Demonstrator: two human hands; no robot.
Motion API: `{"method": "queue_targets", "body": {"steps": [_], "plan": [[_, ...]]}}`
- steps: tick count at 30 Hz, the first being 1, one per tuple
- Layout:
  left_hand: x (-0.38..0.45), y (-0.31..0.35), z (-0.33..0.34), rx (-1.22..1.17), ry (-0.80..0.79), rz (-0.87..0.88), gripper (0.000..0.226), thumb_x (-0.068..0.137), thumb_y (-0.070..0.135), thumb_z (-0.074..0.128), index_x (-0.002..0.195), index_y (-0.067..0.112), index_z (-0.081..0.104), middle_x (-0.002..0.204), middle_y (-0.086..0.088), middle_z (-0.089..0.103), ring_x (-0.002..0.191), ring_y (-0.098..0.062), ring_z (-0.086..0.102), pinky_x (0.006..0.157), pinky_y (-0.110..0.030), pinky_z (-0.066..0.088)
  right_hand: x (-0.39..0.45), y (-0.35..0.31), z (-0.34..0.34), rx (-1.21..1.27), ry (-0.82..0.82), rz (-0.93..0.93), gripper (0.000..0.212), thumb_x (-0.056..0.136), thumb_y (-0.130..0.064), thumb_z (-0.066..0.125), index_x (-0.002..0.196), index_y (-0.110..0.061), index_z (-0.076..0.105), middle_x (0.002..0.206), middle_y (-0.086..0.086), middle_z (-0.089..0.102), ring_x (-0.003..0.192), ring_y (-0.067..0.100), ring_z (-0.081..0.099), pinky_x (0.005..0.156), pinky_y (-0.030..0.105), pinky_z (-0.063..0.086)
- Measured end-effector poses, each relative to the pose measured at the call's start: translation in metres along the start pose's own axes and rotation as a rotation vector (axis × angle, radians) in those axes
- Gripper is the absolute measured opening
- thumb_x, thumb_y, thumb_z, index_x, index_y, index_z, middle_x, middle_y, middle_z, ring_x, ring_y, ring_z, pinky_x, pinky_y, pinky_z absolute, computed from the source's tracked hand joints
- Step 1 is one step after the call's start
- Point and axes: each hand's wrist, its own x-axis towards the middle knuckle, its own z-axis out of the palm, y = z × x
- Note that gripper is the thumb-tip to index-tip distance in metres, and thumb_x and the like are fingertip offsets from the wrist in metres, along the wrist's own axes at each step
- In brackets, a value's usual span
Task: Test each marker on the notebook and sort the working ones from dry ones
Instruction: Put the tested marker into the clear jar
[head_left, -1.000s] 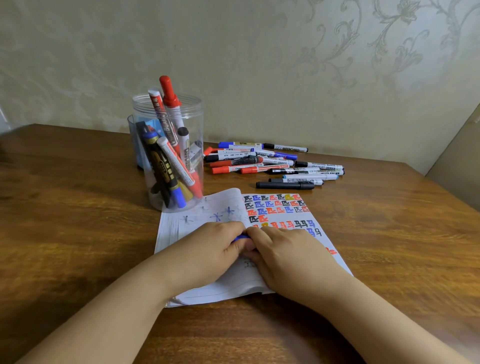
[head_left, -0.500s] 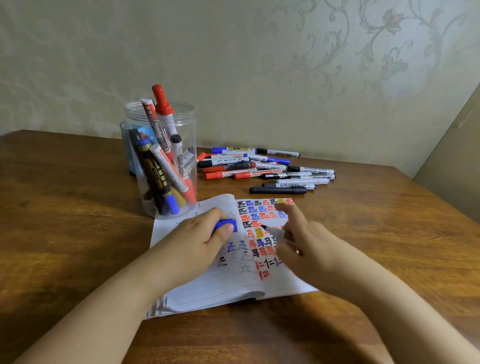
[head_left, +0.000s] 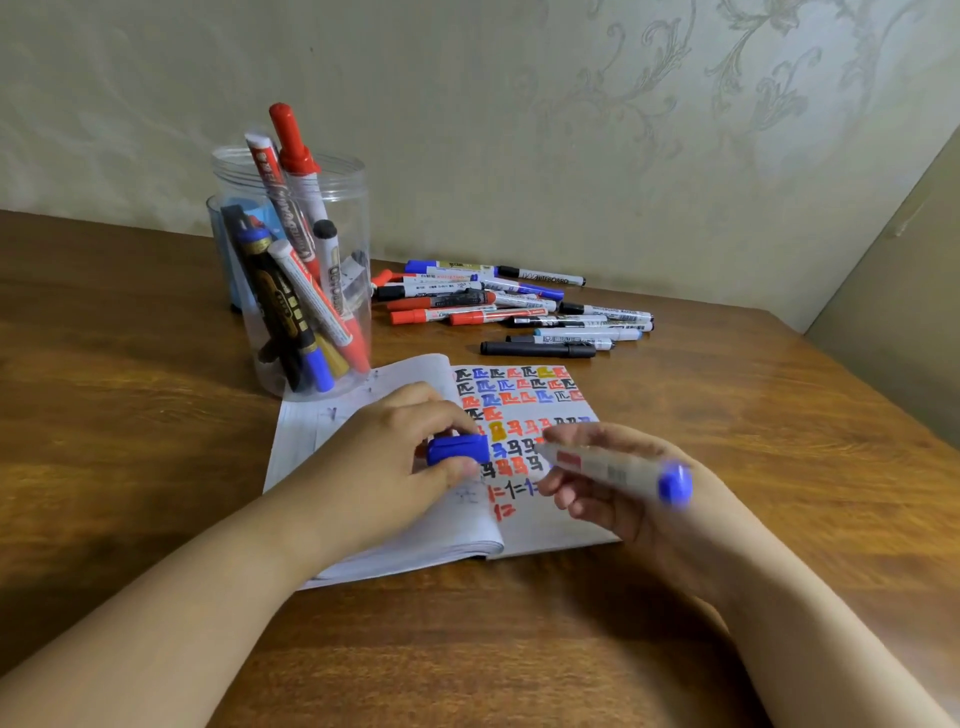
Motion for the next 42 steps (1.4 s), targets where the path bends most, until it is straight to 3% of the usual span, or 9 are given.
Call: {"method": "queue_targets", "body": {"steps": [3, 6, 8, 13, 18, 22, 25, 28, 42], "plan": [[0.0, -0.001, 0.0, 0.004, 0.002, -0.008, 0.015, 0.081, 0.03, 0.066, 0.093, 0.036, 0.058, 0.093, 0.017, 0.052, 0.091, 0.004, 0.048, 0.073, -0.007, 0.04, 0.0, 0.004, -0.004, 0.0, -0.05, -0.044, 0.021, 0.085, 0.007, 0.051, 0.102, -0.002, 0.059, 0.075, 0.017, 0.067, 0.061, 0.016, 0.062, 0.058, 0.021, 0.054], [0.0, -0.001, 0.0, 0.036, 0.004, 0.01, 0.016, 0.08, 0.03, 0.067, 0.091, 0.037, 0.058, 0.089, 0.018, 0.052, 0.091, 0.003, 0.047, 0.072, -0.006, 0.036, 0.0, 0.008, -0.001, -0.172, 0.029, -0.119, 0.025, 0.076, -0.016, 0.073, 0.092, -0.01, 0.055, 0.069, 0.011, 0.064, 0.057, 0.015, 0.055, 0.051, 0.022, 0.047], [0.0, -0.001, 0.0, 0.036, -0.004, 0.006, 0.017, 0.079, 0.029, 0.069, 0.09, 0.037, 0.059, 0.088, 0.018, 0.052, 0.091, 0.003, 0.048, 0.072, -0.006, 0.036, 0.001, 0.011, 0.002, -0.304, 0.099, -0.173, 0.021, 0.079, -0.024, 0.069, 0.085, -0.013, 0.052, 0.061, 0.008, 0.061, 0.05, 0.015, 0.049, 0.048, 0.021, 0.042], [-0.002, 0.001, 0.001, 0.028, -0.049, 0.002, 0.025, 0.078, 0.028, 0.069, 0.089, 0.043, 0.053, 0.087, 0.02, 0.049, 0.089, 0.008, 0.046, 0.072, -0.004, 0.036, 0.003, 0.02, 0.007, -0.542, 0.168, -0.22, 0.02, 0.086, -0.018, 0.064, 0.086, -0.007, 0.047, 0.058, 0.009, 0.065, 0.045, 0.017, 0.051, 0.049, 0.028, 0.044], [-0.001, 0.002, 0.002, 0.055, -0.072, -0.005, 0.024, 0.078, 0.031, 0.069, 0.091, 0.042, 0.053, 0.089, 0.023, 0.048, 0.092, 0.009, 0.045, 0.072, -0.004, 0.035, 0.005, 0.023, 0.007, -0.701, 0.25, -0.325, 0.027, 0.079, -0.024, 0.072, 0.073, -0.01, 0.051, 0.07, 0.008, 0.065, 0.058, 0.012, 0.059, 0.048, 0.015, 0.038], [-0.002, 0.002, 0.002, 0.058, -0.074, -0.01, 0.023, 0.078, 0.031, 0.068, 0.093, 0.041, 0.053, 0.09, 0.022, 0.049, 0.09, 0.005, 0.048, 0.071, -0.005, 0.036, 0.008, 0.026, 0.008, -0.754, 0.251, -0.361, 0.031, 0.08, -0.022, 0.071, 0.066, -0.013, 0.046, 0.061, 0.003, 0.052, 0.05, 0.003, 0.046, 0.045, 0.011, 0.031], [-0.002, 0.003, 0.002, 0.058, -0.085, -0.019, 0.023, 0.079, 0.031, 0.067, 0.093, 0.042, 0.052, 0.091, 0.021, 0.049, 0.088, 0.002, 0.049, 0.07, -0.008, 0.037, 0.01, 0.029, 0.007, -0.777, 0.251, -0.365, 0.032, 0.08, -0.024, 0.071, 0.065, -0.013, 0.046, 0.063, 0.007, 0.054, 0.054, 0.009, 0.048, 0.046, 0.013, 0.031], [-0.002, 0.003, 0.002, 0.05, -0.092, -0.027, 0.023, 0.08, 0.032, 0.067, 0.093, 0.042, 0.051, 0.091, 0.021, 0.048, 0.086, 0.002, 0.049, 0.07, -0.009, 0.036, 0.011, 0.03, 0.008, -0.789, 0.243, -0.377, 0.032, 0.08, -0.023, 0.072, 0.065, -0.011, 0.046, 0.055, -0.007, 0.049, 0.049, 0.0, 0.042, 0.045, 0.011, 0.03], [-0.002, 0.0, 0.003, 0.059, -0.082, -0.03, 0.02, 0.08, 0.034, 0.066, 0.098, 0.035, 0.06, 0.096, 0.016, 0.053, 0.088, -0.003, 0.051, 0.076, -0.017, 0.042, 0.007, 0.027, 0.007, -0.792, 0.159, -0.339, 0.032, 0.081, -0.017, 0.07, 0.065, -0.009, 0.043, 0.051, -0.011, 0.044, 0.047, 0.001, 0.038, 0.045, 0.012, 0.029]]}}
